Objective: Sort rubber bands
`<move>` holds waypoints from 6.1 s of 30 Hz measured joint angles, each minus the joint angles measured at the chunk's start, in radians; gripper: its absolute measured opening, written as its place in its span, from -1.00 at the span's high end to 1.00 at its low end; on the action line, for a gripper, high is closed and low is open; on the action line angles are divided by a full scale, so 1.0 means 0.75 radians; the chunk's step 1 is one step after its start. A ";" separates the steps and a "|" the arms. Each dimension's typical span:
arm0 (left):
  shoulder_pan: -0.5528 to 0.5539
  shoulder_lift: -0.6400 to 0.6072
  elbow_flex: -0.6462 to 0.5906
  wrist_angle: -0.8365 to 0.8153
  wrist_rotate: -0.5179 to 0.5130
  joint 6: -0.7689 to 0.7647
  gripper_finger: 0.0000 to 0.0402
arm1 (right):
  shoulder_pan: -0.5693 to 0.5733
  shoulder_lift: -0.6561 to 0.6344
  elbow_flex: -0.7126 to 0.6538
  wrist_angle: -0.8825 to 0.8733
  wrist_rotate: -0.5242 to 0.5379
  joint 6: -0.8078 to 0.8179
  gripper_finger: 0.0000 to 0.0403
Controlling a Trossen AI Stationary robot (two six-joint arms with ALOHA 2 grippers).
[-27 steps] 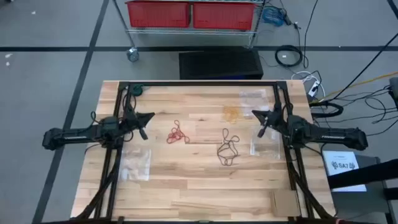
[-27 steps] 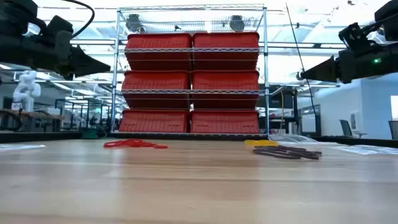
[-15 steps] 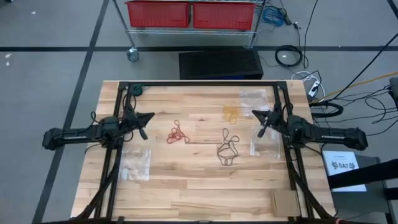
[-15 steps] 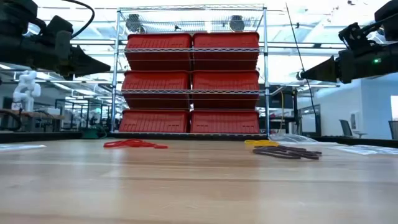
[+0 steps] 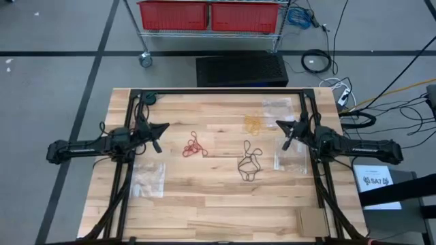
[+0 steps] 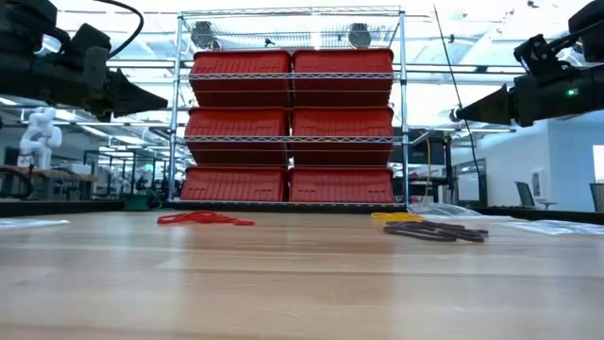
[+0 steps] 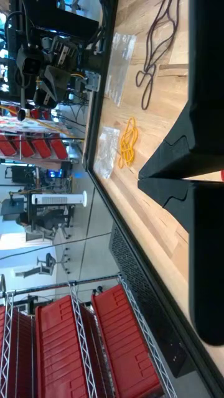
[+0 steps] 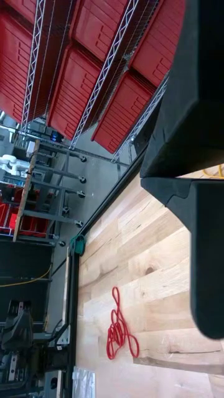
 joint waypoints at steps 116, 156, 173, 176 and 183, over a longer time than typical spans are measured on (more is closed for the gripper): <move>0.000 0.000 0.000 0.026 -0.060 0.430 0.96 | -0.196 1.661 1.227 -1.095 -0.181 0.178 1.00; -0.009 0.212 0.000 0.395 0.514 -0.247 0.45 | 0.180 2.059 1.636 -0.468 -0.590 0.315 1.00; -0.076 0.938 0.118 0.774 0.502 -0.170 0.06 | 0.084 2.130 1.638 -0.120 -0.627 0.244 1.00; -0.071 1.052 0.199 0.782 0.499 -0.134 0.06 | 0.084 2.130 1.638 -0.119 -0.627 0.244 1.00; -0.042 1.281 0.339 0.779 0.448 -0.059 0.06 | 0.085 2.130 1.638 -0.109 -0.627 0.239 1.00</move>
